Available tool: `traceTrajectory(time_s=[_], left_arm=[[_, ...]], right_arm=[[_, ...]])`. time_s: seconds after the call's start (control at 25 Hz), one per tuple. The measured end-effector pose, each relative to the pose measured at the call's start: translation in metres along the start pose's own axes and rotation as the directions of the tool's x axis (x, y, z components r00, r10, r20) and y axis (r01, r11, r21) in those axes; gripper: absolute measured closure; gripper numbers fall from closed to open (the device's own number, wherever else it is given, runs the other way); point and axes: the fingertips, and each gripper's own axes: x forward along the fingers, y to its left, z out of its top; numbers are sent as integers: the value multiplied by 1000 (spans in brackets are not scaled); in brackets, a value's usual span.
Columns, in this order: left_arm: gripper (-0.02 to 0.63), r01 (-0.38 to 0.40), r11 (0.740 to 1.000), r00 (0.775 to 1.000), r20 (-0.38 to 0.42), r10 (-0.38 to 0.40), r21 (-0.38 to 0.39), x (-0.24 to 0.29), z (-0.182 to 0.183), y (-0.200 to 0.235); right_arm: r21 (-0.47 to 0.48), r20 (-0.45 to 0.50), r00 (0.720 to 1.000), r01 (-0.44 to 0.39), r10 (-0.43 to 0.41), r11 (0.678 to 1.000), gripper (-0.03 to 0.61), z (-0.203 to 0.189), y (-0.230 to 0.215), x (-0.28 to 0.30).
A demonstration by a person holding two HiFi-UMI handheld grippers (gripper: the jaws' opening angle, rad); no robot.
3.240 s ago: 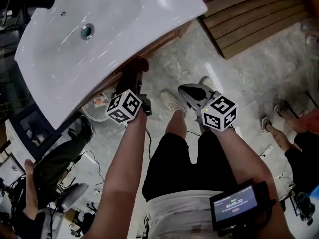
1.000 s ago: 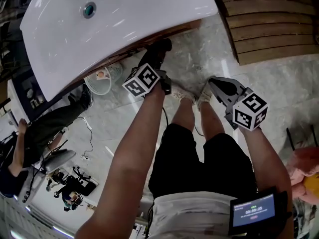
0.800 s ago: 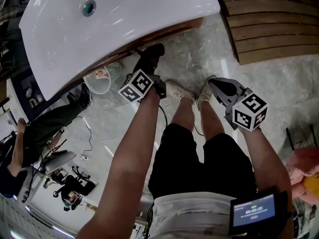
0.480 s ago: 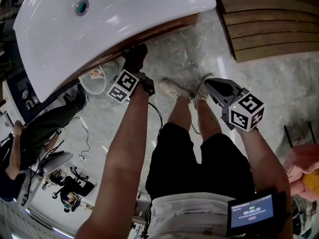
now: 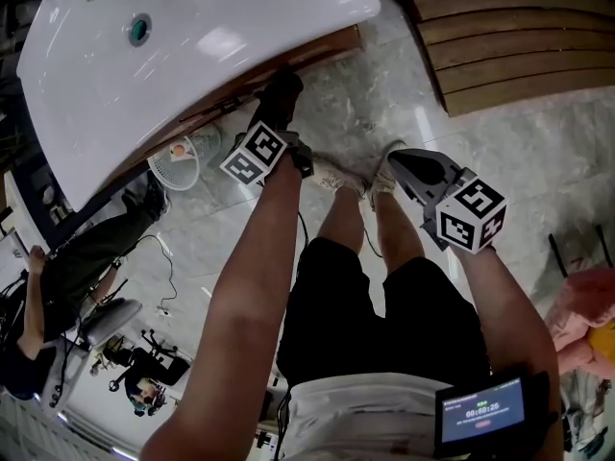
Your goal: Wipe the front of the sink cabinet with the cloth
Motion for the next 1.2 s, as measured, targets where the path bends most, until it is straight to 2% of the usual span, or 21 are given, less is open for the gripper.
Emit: traceTrajectory(time_s=[0.4,0.72,0.96,1.2], left_arm=[[472,157,987,985,-70,-156,19,51,-25,-83],[472,260,961,950,-202,-237,98,94,-67,-126],[472,236,960,958,-202,-204,152,107,-75,-116],[472,165,978,974,-179,-140,131,101,-53,-82]], right_arm=[[43,37,998,51,-53,998,566,-4,-25,-19],[84,41,994,100,-103,991,566,-17,-37,-30],[83,30,993,116,-119,990,566,-27,-45,-44],[89,-2,992,124,-125,988,566,-19,-45,-41]])
